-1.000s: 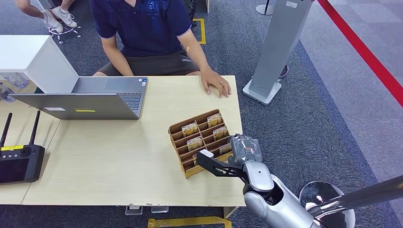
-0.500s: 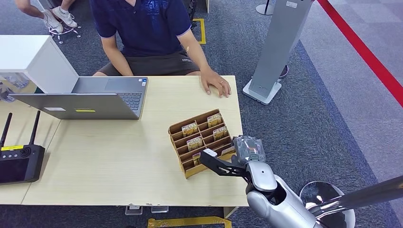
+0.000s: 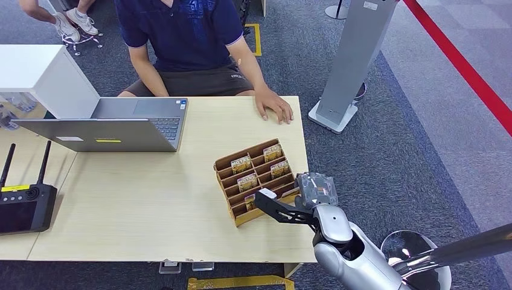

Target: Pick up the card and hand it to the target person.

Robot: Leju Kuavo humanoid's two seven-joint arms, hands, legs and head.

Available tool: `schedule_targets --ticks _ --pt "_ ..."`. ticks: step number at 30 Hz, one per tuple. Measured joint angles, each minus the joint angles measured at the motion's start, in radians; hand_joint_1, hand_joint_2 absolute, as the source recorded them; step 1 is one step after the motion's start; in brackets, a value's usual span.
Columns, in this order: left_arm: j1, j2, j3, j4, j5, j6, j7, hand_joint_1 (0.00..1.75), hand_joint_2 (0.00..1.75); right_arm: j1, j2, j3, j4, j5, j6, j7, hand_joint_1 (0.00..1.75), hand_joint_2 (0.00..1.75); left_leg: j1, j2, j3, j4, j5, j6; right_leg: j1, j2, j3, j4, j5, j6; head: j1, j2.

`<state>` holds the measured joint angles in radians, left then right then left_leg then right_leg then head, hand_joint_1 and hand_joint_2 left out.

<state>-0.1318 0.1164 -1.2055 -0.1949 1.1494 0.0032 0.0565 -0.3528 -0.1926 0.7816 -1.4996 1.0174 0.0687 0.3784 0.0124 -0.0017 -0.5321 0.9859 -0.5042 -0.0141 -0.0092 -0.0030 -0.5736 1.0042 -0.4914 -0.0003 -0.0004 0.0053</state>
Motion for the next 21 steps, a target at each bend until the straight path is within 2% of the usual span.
schedule_targets --ticks 3,8,13,21 --pt "0.0 0.0 0.0 0.0 0.0 0.001 0.0 0.0 0.0 0.0 -0.001 0.0 0.0 0.0 0.0 0.0 1.32 1.75 0.0 0.0 0.0 0.0 0.0 0.0 0.0 0.0 0.0 0.0 0.0 0.0 0.0 0.0" --pt "0.0 -0.001 0.0 0.0 0.0 0.002 0.0 0.0 0.0 0.0 -0.002 -0.002 0.0 0.0 -0.002 0.0 1.43 1.75 0.0 0.0 0.0 0.0 0.0 0.0 0.0 0.0 0.0 0.0 0.0 0.0 0.0 0.0" --pt "0.0 -0.001 0.0 0.0 0.001 0.002 0.0 0.0 0.0 0.0 -0.003 -0.002 0.0 0.0 -0.002 0.001 1.34 1.75 0.0 0.0 0.0 0.0 0.0 0.0 0.0 0.0 0.0 0.0 0.0 0.0 0.0 0.0" --pt "0.0 -0.001 0.0 0.0 -0.004 0.005 -0.003 0.0 0.0 0.0 -0.003 -0.002 0.0 -0.001 -0.009 -0.002 1.34 1.75 0.0 0.0 0.0 0.0 0.0 0.0 0.0 0.0 0.0 0.0 0.0 0.0 0.0 0.0"
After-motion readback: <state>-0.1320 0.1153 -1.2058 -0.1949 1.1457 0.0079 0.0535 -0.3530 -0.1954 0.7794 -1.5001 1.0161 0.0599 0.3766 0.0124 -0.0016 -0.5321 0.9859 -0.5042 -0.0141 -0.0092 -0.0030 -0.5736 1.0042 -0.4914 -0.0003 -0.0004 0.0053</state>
